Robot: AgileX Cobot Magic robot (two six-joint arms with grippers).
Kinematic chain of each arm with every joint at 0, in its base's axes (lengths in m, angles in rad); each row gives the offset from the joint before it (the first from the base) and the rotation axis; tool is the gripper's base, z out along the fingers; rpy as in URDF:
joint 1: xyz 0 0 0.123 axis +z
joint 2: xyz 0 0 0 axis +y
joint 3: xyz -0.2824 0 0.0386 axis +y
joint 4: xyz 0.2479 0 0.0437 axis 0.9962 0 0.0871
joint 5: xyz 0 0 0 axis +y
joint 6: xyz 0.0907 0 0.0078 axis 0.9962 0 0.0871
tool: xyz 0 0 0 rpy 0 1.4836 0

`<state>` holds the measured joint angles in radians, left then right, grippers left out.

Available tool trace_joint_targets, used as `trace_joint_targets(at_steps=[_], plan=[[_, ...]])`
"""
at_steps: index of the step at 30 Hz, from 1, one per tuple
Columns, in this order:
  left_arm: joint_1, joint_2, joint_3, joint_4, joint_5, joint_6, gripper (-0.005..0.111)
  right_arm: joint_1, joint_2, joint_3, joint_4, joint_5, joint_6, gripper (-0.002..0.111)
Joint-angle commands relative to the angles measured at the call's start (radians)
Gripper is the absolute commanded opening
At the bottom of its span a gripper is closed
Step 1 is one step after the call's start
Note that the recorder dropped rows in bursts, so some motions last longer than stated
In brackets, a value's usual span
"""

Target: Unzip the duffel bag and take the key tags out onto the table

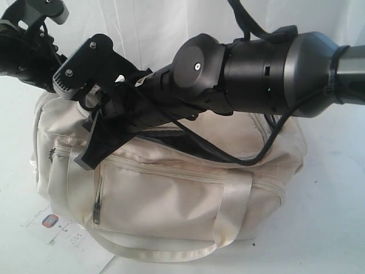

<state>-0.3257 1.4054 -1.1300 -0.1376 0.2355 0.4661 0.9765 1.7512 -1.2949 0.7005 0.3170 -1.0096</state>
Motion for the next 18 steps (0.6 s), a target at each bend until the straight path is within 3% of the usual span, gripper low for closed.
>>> trace_joint_targets(at_steps=[1, 13, 18], plan=[[0.014, 0.044, -0.074, 0.012, -0.071, 0.008, 0.0, 0.003, -0.004, 0.0, 0.002, 0.07, 0.004, 0.0], [0.016, 0.244, -0.291, 0.045, -0.034, 0.012, 0.0, 0.004, -0.004, 0.0, 0.002, 0.07, 0.02, 0.0], [0.055, 0.315, -0.36, 0.045, -0.027, 0.012, 0.0, 0.004, -0.004, 0.0, 0.002, 0.07, 0.02, 0.0]])
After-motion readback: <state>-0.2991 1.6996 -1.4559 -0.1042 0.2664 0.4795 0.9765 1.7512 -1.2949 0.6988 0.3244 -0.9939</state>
